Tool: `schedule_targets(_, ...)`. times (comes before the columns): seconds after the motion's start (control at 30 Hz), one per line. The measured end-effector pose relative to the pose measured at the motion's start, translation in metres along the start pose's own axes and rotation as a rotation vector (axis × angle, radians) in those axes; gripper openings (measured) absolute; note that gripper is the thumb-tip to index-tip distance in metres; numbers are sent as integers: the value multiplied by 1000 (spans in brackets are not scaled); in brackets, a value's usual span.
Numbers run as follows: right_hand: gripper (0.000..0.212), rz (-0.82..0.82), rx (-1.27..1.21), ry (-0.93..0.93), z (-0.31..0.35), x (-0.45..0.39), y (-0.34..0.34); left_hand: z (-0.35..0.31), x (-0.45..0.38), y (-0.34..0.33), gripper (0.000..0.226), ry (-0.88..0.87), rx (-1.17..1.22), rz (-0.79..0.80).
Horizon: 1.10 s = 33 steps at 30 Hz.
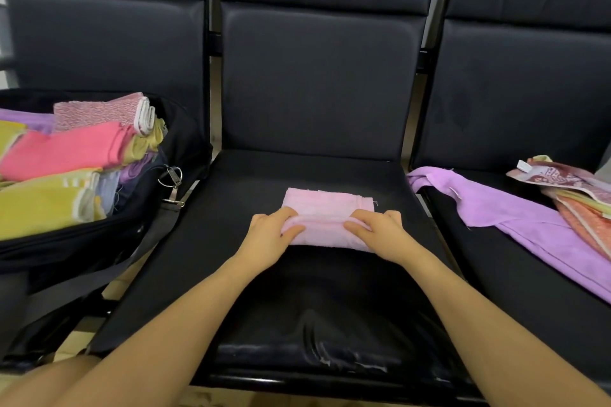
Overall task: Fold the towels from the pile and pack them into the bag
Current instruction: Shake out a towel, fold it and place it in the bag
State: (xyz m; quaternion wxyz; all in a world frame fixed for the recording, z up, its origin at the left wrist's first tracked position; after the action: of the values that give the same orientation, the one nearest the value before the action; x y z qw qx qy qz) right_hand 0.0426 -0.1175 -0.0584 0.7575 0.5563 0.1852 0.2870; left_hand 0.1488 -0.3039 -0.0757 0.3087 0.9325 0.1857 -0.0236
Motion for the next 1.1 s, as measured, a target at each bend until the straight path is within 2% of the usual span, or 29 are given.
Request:
schedule_targets(0.07,27,44,8,-9,-5,-1,-2,-7,-8,1,25,-19,14,-29)
schedule_targets(0.13,35,67,72,6,-7,-3,-4,-13,-16,1,26,-25,-8,-61)
schedule_targets(0.2,30,-69,84,6,-8,-9,3,-18,-23,1,27,-29,-18,-104)
schedule_targets(0.23,27,-168,10,-31,-9,-12,9,-19,-27,2,28,-24,-13,-135)
schedule_targets(0.33,28,-372,-204,-255,-13,-20,20,-22,-43,0,32,77,-13,-228)
schedule_targets(0.47,35,-439,-20,-467,-14,-38,11,-10,-66,-8,27,209,-216,-308)
schedule_targets(0.53,53,-410,112,-555,-20,-45,3,1,-71,-11,24,237,-362,-360)
schedule_targets(0.6,71,-361,242,-595,-25,-50,-4,11,-76,-14,32,259,-421,-392)
schedule_targets(0.7,71,-336,308,-569,-27,-54,-11,14,-79,-21,38,264,-487,-371)
schedule_targets(0.8,63,-271,251,-544,-22,-56,-15,11,-80,-21,26,216,-525,-406)
schedule_targets(0.9,59,-297,194,-497,-7,-50,-10,10,-75,-13,22,196,-518,-340)
schedule_targets(1.1,49,-452,-57,-357,60,-34,22,-29,-44,76,29,-11,-420,-536)
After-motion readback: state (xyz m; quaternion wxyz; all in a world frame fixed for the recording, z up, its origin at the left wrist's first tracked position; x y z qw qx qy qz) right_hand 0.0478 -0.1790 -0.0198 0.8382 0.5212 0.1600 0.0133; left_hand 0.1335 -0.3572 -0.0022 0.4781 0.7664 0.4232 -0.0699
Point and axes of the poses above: each hand's wrist, its own x-axis away from the middle knuckle, its own y-axis out of the back of the hand, z = x × y, the point moved 6 cm from there along -x, towards the middle knuckle, and after that the axes turned 14 degrees about x, right-handed, at the moved point
